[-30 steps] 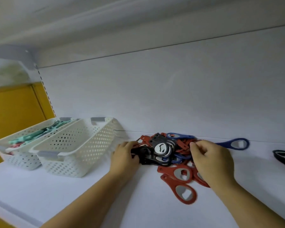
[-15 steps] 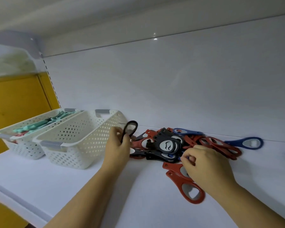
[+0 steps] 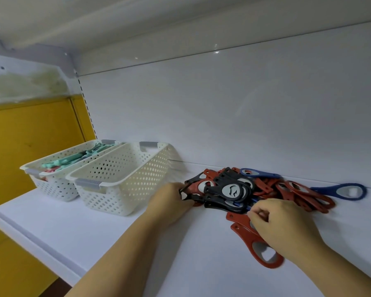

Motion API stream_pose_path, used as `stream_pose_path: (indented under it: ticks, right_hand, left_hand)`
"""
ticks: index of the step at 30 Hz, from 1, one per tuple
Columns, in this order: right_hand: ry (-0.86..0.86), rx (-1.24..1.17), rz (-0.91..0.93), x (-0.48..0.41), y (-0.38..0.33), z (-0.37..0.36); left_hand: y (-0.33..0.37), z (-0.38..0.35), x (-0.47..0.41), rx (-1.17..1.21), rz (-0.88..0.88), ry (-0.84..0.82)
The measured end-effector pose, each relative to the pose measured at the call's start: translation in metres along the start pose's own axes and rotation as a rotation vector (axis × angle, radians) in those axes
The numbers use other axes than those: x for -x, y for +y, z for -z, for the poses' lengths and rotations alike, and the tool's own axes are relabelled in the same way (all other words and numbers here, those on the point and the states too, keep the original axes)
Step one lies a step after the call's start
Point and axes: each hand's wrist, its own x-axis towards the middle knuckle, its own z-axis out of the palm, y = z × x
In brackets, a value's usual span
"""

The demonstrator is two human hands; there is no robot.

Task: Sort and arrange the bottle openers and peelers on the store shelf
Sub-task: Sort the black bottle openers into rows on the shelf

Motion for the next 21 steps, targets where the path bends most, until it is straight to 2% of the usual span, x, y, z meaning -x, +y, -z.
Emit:
stream_pose_path:
  ticks: [4,11,16,18,21]
  right_hand:
    - [0.001,-0.009,-0.002,0.0,-0.001,0.0]
    - [0.045,-0.01,0.002,0.001,0.001,0.001]
    - [0.068,-0.045,0.007,0.002,0.0,0.003]
    - [0.064,-0.203,-0.022,0.003,-0.005,0.005]
    - [-0.062,-0.698,-0.16,0.003,-0.019,0.012]
  left_hand:
    - [0.002,0.001,0.003,-0.107,-0.058,0.004]
    - [0.003,0.002,0.003,-0.017,-0.043,0.126]
    - [0.002,0.001,0.002,0.216,-0.068,0.377]
    - [0.007,-0.003,0.006,0.229,-0.269,0.489]
    - [0.019,-0.017,0.012,0.119,-0.754,0.503]
